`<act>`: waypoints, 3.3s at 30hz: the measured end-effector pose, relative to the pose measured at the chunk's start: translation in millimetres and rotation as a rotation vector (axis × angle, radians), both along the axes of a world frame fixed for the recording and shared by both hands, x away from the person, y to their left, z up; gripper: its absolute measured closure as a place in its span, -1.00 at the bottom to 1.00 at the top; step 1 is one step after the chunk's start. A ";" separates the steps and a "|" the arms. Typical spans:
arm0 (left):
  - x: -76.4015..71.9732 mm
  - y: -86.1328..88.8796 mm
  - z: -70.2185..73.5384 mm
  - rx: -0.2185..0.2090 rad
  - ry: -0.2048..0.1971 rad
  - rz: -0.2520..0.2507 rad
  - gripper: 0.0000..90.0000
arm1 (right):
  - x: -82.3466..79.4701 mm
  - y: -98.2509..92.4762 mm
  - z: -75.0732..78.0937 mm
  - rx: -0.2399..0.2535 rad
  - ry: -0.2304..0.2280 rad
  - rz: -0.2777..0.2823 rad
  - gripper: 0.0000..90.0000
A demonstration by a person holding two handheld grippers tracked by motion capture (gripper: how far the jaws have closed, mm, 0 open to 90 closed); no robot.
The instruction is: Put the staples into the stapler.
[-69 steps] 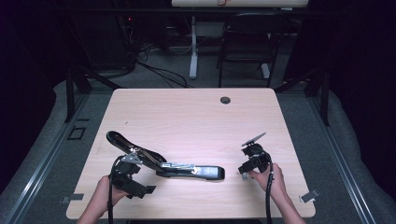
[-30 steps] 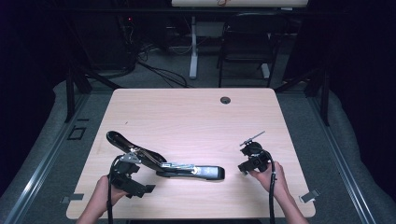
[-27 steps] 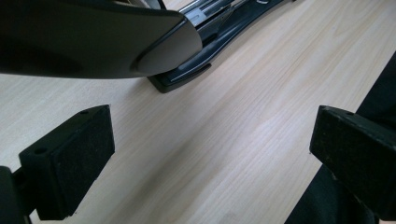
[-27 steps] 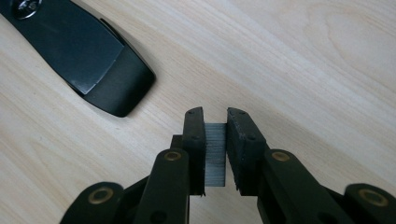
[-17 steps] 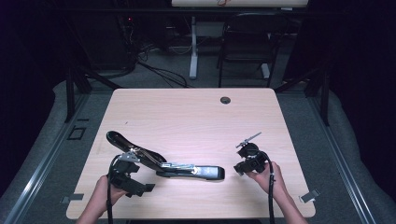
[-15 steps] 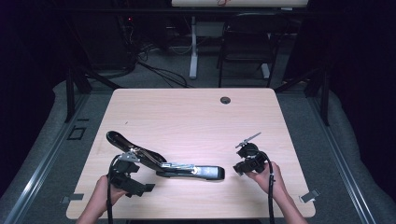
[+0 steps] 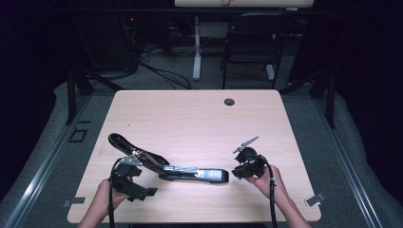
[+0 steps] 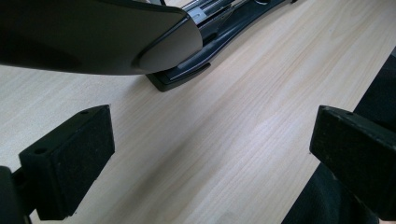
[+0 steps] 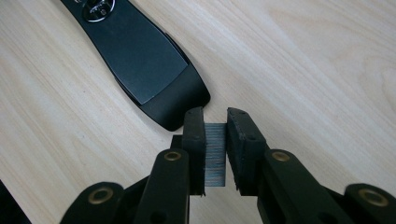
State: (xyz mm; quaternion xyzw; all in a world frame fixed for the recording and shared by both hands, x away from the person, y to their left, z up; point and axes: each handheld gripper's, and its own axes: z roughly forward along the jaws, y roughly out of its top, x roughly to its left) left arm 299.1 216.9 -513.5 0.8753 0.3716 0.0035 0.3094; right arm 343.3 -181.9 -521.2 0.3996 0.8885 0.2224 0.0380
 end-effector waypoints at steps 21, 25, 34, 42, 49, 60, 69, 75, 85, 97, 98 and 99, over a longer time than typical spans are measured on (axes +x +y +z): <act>0.7 1.7 0.0 0.007 0.001 -0.001 -1.00 | 9.4 20.4 11.9 0.005 -0.055 0.103 0.74; 1.0 1.8 0.0 0.006 -0.001 0.000 -1.00 | 12.5 25.3 14.5 0.008 -0.065 0.127 0.74; 1.1 3.0 0.2 0.004 0.001 0.002 -1.00 | 19.9 37.0 22.3 0.031 -0.088 0.171 0.74; 1.4 4.4 1.3 0.000 -0.008 0.006 -1.00 | 23.0 54.1 27.7 0.053 -0.110 0.218 0.74; 1.8 4.0 0.7 0.001 -0.006 0.004 -1.00 | 28.5 68.5 35.0 0.076 -0.128 0.252 0.74; 1.8 4.3 0.6 0.003 -0.006 0.001 -1.00 | 34.1 92.3 41.9 0.095 -0.148 0.319 0.74; 1.4 3.9 0.6 0.000 -0.005 0.004 -1.00 | 34.5 109.8 43.3 0.115 -0.145 0.397 0.74; 1.4 4.1 0.4 0.001 -0.005 0.004 -1.00 | 36.3 120.5 37.7 0.109 -0.132 0.443 0.74; 1.4 4.0 0.3 0.002 -0.004 0.004 -1.00 | 37.8 134.6 29.2 0.099 -0.107 0.504 0.74; 1.2 3.8 0.2 0.004 -0.003 0.002 -1.00 | 40.8 141.1 19.8 0.080 -0.073 0.527 0.74; 1.2 3.7 0.1 0.004 -0.002 0.002 -1.00 | 41.1 141.2 19.4 0.075 -0.075 0.530 0.74; 1.2 3.7 0.1 0.005 -0.002 0.002 -1.00 | 41.2 141.2 19.2 0.071 -0.074 0.530 0.74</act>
